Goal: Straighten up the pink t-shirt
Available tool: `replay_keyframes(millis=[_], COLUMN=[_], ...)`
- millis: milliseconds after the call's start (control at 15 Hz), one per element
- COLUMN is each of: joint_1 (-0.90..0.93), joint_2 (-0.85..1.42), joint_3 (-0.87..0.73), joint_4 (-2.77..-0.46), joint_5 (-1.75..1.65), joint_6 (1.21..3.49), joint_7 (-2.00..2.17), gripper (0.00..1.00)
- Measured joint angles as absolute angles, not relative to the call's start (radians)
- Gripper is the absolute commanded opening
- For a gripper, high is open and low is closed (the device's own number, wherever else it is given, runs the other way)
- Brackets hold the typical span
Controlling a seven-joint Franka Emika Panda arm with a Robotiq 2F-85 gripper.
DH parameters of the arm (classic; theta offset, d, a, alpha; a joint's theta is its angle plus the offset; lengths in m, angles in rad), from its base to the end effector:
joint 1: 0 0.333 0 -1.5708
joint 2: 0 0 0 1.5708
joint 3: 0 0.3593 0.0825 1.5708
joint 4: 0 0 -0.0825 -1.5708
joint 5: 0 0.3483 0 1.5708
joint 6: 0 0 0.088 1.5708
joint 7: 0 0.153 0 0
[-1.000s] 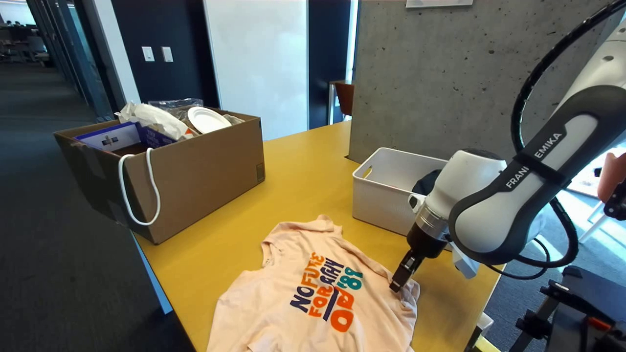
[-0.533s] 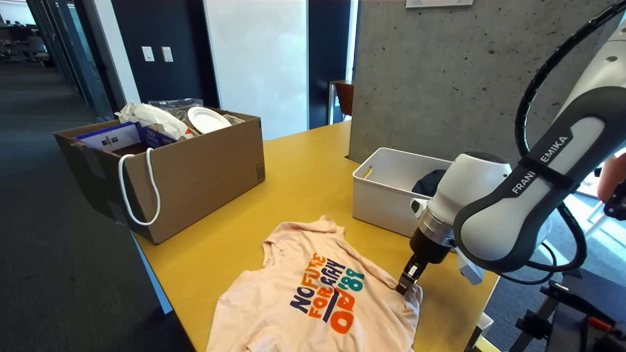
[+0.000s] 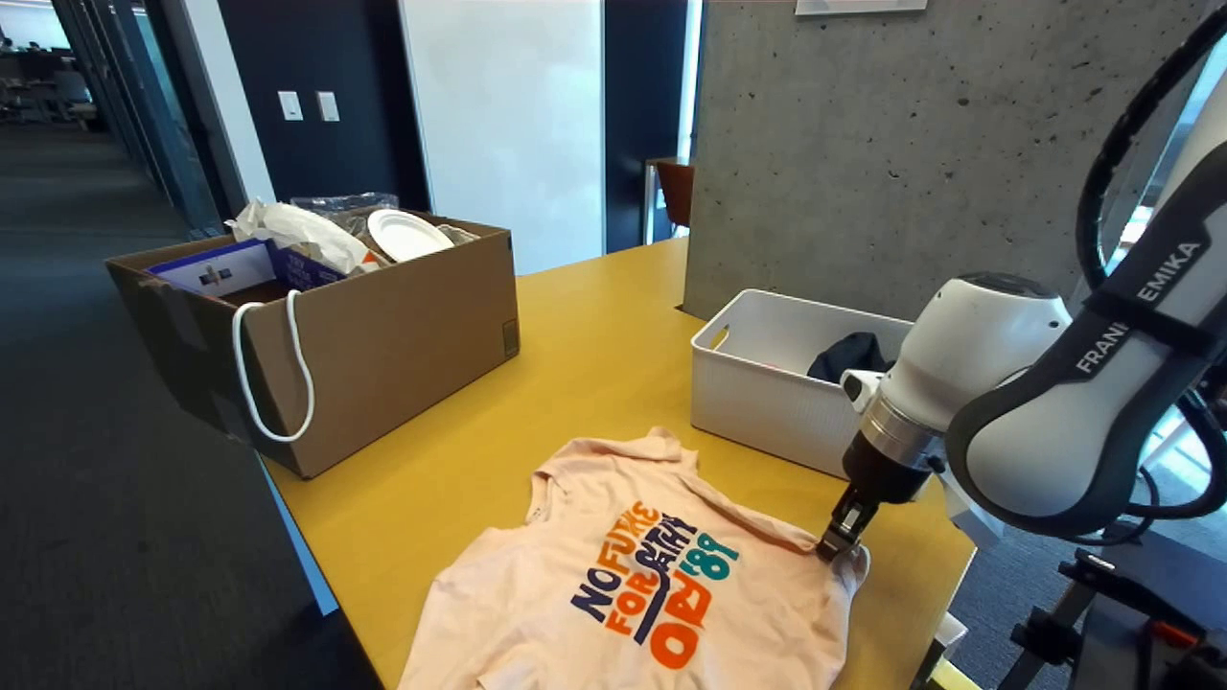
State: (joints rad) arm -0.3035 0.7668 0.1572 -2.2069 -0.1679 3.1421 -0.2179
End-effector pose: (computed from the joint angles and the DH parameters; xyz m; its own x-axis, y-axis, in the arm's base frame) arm 0.5591 -0.0637 0.0752 0.9633 0.1780 0.2009 0.1888 -0.9814 -0.0357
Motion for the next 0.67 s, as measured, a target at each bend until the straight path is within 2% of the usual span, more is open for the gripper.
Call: replay_keyframes(millis=[400, 467, 533, 667], joint_1=[-0.179, -0.165, -0.155, -0.141], joint_2=[0.668, 0.665, 0.663, 0.664], joint_3=[-0.019, -0.047, -0.069, -0.1], joint_4=[-2.287, -2.288, -2.287, -2.287], joint_5=[-0.168, -0.168, -0.168, -0.168], joint_6=[3.144, 3.144, 3.144, 3.144], joint_7=[-0.176, -0.171, -0.167, -0.163], gripper=[0.02, 0.33, 0.34, 0.47])
